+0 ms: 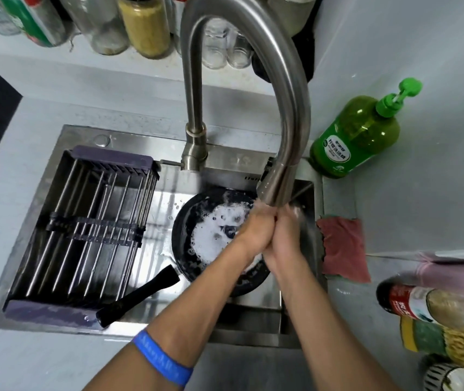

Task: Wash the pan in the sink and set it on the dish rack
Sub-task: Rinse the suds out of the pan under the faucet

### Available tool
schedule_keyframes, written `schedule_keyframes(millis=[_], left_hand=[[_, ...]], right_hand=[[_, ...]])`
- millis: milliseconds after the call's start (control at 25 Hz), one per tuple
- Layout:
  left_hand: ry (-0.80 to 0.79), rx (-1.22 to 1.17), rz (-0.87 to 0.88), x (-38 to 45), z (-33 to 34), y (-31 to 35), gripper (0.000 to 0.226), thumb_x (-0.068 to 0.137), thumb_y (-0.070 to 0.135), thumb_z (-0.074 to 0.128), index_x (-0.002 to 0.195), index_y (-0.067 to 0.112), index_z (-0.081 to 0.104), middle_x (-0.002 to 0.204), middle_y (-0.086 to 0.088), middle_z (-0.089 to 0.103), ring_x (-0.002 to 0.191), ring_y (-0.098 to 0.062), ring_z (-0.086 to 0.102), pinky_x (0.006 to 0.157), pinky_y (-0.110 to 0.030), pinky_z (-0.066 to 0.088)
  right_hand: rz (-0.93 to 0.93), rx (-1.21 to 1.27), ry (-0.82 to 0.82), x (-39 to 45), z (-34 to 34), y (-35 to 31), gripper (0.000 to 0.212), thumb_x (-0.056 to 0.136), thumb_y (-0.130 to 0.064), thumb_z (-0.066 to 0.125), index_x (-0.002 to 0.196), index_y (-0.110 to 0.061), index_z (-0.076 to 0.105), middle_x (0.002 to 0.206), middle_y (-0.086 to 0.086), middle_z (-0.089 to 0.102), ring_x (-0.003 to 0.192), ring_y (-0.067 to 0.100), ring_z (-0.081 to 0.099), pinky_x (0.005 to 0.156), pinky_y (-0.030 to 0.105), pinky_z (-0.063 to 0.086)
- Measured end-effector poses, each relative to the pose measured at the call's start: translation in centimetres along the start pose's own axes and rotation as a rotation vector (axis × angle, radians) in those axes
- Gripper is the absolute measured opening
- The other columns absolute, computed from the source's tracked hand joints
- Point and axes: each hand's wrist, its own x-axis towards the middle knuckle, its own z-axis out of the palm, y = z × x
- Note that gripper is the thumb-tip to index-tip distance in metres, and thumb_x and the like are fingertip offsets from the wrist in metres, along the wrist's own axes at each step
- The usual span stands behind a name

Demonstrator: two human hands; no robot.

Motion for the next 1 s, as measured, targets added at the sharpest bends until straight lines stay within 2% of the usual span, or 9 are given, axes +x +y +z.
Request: schedule_keyframes(millis=[160,280,360,440,560,720,840,920,1000], left_hand=[[0.004,-0.656,-0.177,0.7,-1.9,1.4,0.038,0.103,0.035,0.038,0.113,0.012,0.067,0.087,-0.001,0.071,0.071,-0.012,0.064,0.061,-0.022,0.045],[0.066,-0.858,-0.133,-0.6,-2.0,-0.6,0.044,0.102,0.035,0.041,0.132,0.006,0.057,0.077,0.003,0.064,0.060,-0.007,0.056,0.059,-0.019,0.045],[0.040,-0.979,-0.142,-1.3,-2.2,-1.1,0.042,0.101,0.037,0.044,0.119,0.007,0.066,0.095,-0.005,0.069,0.092,-0.019,0.066,0.088,-0.030,0.052],[0.031,-1.067,-0.096,-2.0,-2.6,-1.0,0.037,0.099,0.038,0.045,0.103,0.009,0.069,0.108,-0.009,0.068,0.105,-0.024,0.063,0.100,-0.036,0.047],[0.045,-1.054,0.000,-2.5,-2.9,-0.8,0.027,0.096,0.031,0.052,0.110,0.010,0.062,0.103,-0.005,0.070,0.086,-0.016,0.069,0.080,-0.029,0.057],[0.089,-0.605,0.111,-1.4,-2.2,-1.0,0.031,0.096,0.017,0.057,0.127,0.022,0.058,0.121,-0.005,0.066,0.106,-0.017,0.065,0.094,-0.037,0.052],[0.347,-0.267,0.151,-0.4,-0.9,-1.1,0.023,0.101,0.026,0.049,0.098,0.013,0.067,0.087,-0.005,0.067,0.079,-0.013,0.060,0.076,-0.038,0.052],[0.383,-0.377,0.031,-0.1,-0.7,-0.9,0.033,0.102,0.029,0.044,0.086,0.010,0.066,0.077,-0.006,0.063,0.074,-0.020,0.056,0.068,-0.040,0.051],[0.297,-0.662,-0.063,0.4,-0.8,-1.2,0.028,0.100,0.022,0.044,0.088,0.012,0.068,0.087,-0.009,0.068,0.086,-0.026,0.062,0.084,-0.045,0.053]], right_hand=[[-0.125,-0.028,-0.092,0.2,-0.1,0.0,0.025,0.092,0.004,0.057,0.105,-0.013,0.070,0.095,0.009,0.075,0.085,0.020,0.068,0.072,0.034,0.054],[0.107,0.263,-0.202,1.3,-0.3,-0.8,0.031,0.087,0.006,0.055,0.115,-0.007,0.062,0.082,0.012,0.069,0.059,0.017,0.062,0.043,0.022,0.044],[0.209,0.356,-0.264,0.8,-0.1,-0.8,0.050,0.078,0.003,0.062,0.127,-0.001,0.057,0.090,0.015,0.068,0.068,0.020,0.068,0.053,0.027,0.055],[0.272,0.501,-0.297,0.7,-0.2,-0.1,0.065,0.073,0.004,0.058,0.137,0.007,0.050,0.101,0.020,0.068,0.087,0.029,0.070,0.079,0.040,0.060],[0.346,0.610,-0.304,1.6,-0.5,0.0,0.049,0.088,-0.008,0.043,0.134,0.005,0.053,0.113,0.022,0.069,0.109,0.036,0.066,0.097,0.051,0.051],[0.239,0.505,-0.294,1.4,-0.6,-0.4,0.045,0.094,-0.016,0.050,0.134,0.001,0.057,0.104,0.018,0.074,0.096,0.029,0.073,0.081,0.040,0.061],[0.068,0.263,-0.210,1.3,-0.8,0.5,0.022,0.096,0.002,0.050,0.107,-0.006,0.067,0.084,0.006,0.075,0.079,0.018,0.073,0.065,0.027,0.059],[0.063,0.180,-0.176,1.5,-1.0,0.7,0.020,0.098,0.000,0.049,0.092,-0.010,0.066,0.078,0.004,0.071,0.076,0.017,0.068,0.064,0.026,0.057],[0.095,0.163,-0.188,1.7,-1.3,0.7,0.022,0.103,-0.005,0.043,0.093,-0.008,0.063,0.076,0.001,0.070,0.077,0.015,0.067,0.066,0.025,0.056]])
